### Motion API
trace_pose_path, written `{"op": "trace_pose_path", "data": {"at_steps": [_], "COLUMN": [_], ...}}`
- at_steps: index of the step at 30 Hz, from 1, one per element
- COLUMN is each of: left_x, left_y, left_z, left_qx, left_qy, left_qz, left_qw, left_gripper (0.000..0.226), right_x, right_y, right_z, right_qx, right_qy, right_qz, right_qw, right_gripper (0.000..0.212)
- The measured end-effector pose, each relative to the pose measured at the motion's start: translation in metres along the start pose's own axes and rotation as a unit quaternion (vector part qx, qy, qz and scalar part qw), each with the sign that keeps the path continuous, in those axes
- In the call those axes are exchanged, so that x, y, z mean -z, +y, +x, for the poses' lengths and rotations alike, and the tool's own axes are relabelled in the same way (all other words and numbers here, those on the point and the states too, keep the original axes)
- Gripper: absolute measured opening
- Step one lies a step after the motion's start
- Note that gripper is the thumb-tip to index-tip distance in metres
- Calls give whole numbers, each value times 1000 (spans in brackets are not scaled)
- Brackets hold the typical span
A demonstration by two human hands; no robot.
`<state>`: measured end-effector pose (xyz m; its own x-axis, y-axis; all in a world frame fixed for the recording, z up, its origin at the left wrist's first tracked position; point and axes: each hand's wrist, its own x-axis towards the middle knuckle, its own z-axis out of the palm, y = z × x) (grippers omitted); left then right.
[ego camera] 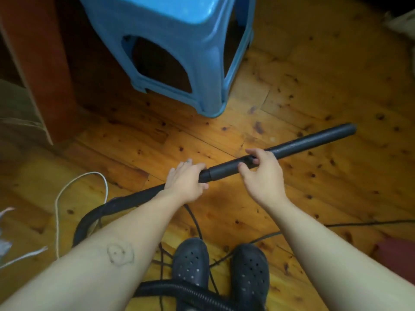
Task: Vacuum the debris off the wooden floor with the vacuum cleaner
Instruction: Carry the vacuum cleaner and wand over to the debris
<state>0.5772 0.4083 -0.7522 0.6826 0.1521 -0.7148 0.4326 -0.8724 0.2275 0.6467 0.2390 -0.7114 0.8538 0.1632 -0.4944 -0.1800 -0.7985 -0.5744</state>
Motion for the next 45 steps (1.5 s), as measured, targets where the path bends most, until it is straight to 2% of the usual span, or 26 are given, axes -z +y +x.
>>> {"op": "trace_pose_path", "data": {"at_steps": [5, 8, 13, 15, 17, 19, 21, 24, 30, 34, 37, 41, 45], "left_x": [46, 58, 68, 73, 78, 86, 95, 116, 166, 176, 181, 188, 191], "left_y": [31, 43, 54, 56, 56, 58, 62, 64, 48, 31, 11, -17, -40], "left_z": [-77, -115, -162, -174, -184, -193, -202, -216, -242, -271, -300, -340, -377], "left_qx": [-52, -70, -66, -72, -86, -108, -131, -157, -173, -160, -125, -87, -57], "left_qy": [-8, -10, -11, -6, -6, -11, -10, 18, 6, 0, -20, -35, 49], "left_qz": [11, 29, 50, 58, 62, 79, 93, 102, 84, -47, -143, -151, -155], "left_qw": [999, 997, 997, 996, 994, 991, 987, 982, 981, 986, 982, 984, 985], "left_gripper": [40, 38, 33, 33, 34, 32, 30, 29, 34, 25, 23, 49, 40], "right_x": [79, 112, 134, 133, 128, 123, 120, 118, 128, 135, 145, 169, 200], "right_y": [-45, -56, -51, -49, -49, -54, -65, -84, -118, -138, -143, -142, -144], "right_z": [-59, -105, -161, -176, -189, -198, -203, -206, -217, -237, -255, -284, -319], "right_qx": [-99, -122, -226, -290, -313, -292, -279, -263, -163, -139, -144, -147, -139], "right_qy": [102, 111, 35, -20, -55, -74, -74, -24, 26, 43, 73, 102, 137], "right_qz": [149, 189, 226, 231, 281, 356, 398, 452, 491, 495, 501, 513, 507], "right_qw": [979, 968, 947, 928, 906, 885, 871, 852, 856, 857, 850, 840, 840], "right_gripper": [8, 17, 42, 48, 53, 46, 48, 49, 43, 54, 45, 45, 32]}}
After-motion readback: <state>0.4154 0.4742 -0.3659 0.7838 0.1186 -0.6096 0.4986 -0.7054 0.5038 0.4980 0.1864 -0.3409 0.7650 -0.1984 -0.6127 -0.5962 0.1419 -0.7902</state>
